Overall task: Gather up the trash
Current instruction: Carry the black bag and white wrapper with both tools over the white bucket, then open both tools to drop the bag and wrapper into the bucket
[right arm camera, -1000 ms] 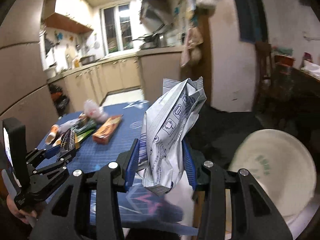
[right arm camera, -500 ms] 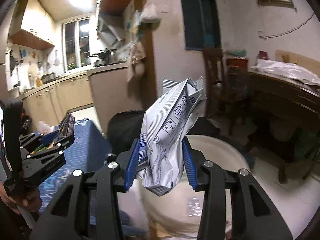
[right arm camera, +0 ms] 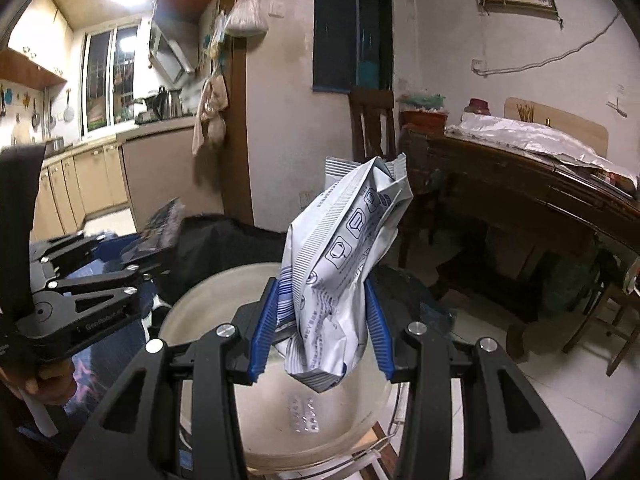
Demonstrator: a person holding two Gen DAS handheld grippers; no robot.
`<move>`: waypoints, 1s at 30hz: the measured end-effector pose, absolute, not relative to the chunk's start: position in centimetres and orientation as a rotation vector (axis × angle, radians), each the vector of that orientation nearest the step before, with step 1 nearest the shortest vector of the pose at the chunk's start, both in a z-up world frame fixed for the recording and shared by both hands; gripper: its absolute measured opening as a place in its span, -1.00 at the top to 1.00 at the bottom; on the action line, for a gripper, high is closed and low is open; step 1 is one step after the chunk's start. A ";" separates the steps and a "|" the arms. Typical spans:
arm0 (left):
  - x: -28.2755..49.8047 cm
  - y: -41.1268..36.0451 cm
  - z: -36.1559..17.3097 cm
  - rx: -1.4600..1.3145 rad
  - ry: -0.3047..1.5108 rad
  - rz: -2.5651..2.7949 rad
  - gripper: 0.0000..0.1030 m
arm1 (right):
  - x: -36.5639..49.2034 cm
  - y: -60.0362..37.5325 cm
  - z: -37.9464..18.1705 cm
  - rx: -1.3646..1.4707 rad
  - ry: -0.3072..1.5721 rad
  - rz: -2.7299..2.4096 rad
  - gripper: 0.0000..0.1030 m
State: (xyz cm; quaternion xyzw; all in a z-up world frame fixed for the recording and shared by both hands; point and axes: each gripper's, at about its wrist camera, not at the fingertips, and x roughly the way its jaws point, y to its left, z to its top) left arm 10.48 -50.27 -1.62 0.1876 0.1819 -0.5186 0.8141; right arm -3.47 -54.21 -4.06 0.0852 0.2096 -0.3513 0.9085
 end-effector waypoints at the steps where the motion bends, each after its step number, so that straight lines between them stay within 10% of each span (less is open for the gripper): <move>1: 10.2 -50.7 -1.9 0.412 0.387 -1.117 0.17 | -3.4 -54.4 -4.4 0.176 0.444 -0.724 0.22; 30: 10.2 -53.2 -4.3 0.496 0.387 -1.129 -0.17 | -2.4 -56.4 -6.3 0.179 0.549 -0.724 -0.20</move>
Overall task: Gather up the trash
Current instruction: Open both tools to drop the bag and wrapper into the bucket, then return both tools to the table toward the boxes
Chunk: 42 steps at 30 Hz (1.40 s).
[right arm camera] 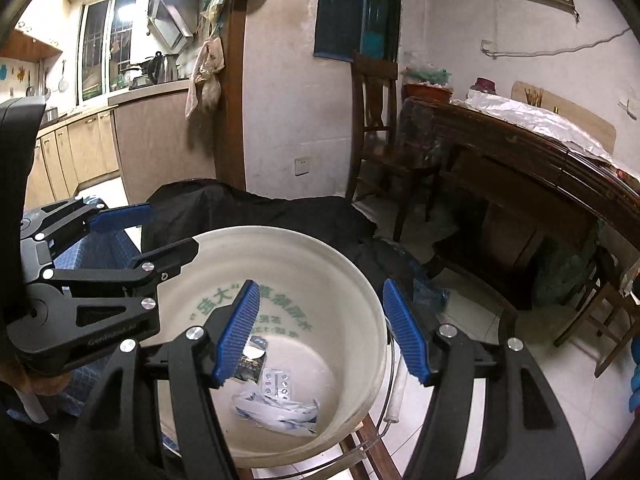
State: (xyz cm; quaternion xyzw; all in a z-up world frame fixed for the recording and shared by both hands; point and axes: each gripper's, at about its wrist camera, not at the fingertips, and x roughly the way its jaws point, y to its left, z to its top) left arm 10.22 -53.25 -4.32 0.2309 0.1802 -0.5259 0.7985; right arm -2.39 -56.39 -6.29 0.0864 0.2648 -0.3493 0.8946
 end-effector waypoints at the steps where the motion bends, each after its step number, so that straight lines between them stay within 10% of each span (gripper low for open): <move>1: 10.2 -53.2 -4.3 0.495 0.388 -1.128 -0.17 | -2.4 -56.4 -6.3 0.181 0.549 -0.725 -0.20; 19: 12.2 -47.4 -3.4 0.460 0.387 -1.017 -0.17 | 0.1 -52.8 -4.8 0.152 0.506 -0.642 -0.20; 42: 24.3 -12.5 -8.4 0.285 0.607 -0.408 -0.19 | 18.7 -35.0 -7.5 0.107 0.622 -0.080 -0.20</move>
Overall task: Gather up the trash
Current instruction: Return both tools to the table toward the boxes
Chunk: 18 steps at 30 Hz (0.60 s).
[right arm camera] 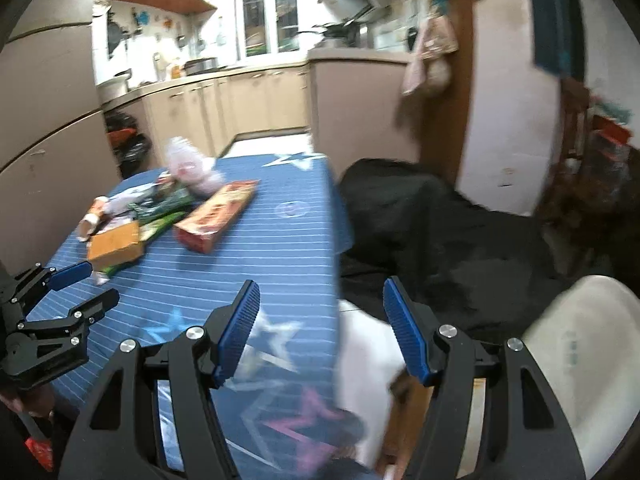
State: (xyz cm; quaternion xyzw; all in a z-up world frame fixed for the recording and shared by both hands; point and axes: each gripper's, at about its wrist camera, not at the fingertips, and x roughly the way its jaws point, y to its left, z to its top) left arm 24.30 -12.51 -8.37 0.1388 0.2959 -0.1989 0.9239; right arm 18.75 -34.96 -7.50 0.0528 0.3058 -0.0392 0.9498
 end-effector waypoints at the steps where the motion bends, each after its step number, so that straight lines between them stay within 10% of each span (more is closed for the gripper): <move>1: 24.7 -11.3 -8.4 0.286 0.603 -0.395 -0.19 | 19.8 -33.9 -7.6 0.112 0.634 -0.051 -0.20; 18: 34.8 -5.8 -10.1 0.502 0.575 -0.734 -0.63 | 33.3 -26.5 -9.4 0.175 0.776 -0.007 -0.89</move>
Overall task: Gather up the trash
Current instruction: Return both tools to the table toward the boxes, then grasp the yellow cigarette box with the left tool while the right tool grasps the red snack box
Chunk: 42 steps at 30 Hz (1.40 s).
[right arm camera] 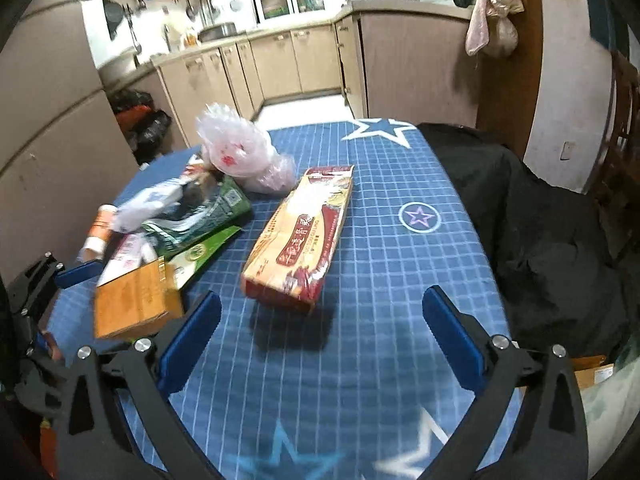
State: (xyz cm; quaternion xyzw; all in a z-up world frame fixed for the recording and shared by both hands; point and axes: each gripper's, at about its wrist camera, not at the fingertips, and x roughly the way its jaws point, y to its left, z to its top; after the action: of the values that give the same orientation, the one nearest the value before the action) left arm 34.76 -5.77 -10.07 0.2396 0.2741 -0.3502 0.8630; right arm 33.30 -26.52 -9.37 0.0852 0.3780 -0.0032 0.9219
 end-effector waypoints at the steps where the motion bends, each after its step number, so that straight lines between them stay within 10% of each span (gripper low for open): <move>1: 35.2 -5.9 -10.4 0.507 0.579 -0.745 -0.63 | 33.8 -26.5 -9.7 0.174 0.784 -0.012 -0.89; 14: 37.3 -6.8 -11.7 0.485 0.606 -0.849 -0.24 | 40.1 -25.0 -13.1 0.207 0.914 -0.078 -0.88; 20: 36.8 -6.6 -11.5 0.474 0.595 -0.820 -0.14 | 39.7 -24.3 -13.6 0.126 0.907 -0.115 -0.13; 42: 29.7 -3.3 -7.0 0.276 0.556 -0.580 -0.11 | 28.7 -24.4 -10.4 0.114 0.746 0.010 -0.11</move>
State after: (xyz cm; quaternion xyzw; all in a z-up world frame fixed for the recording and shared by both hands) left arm 29.70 -3.32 -6.99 0.1338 0.2696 -0.2814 0.9112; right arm 28.73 -24.36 -10.43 0.0559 0.3643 0.0049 0.9296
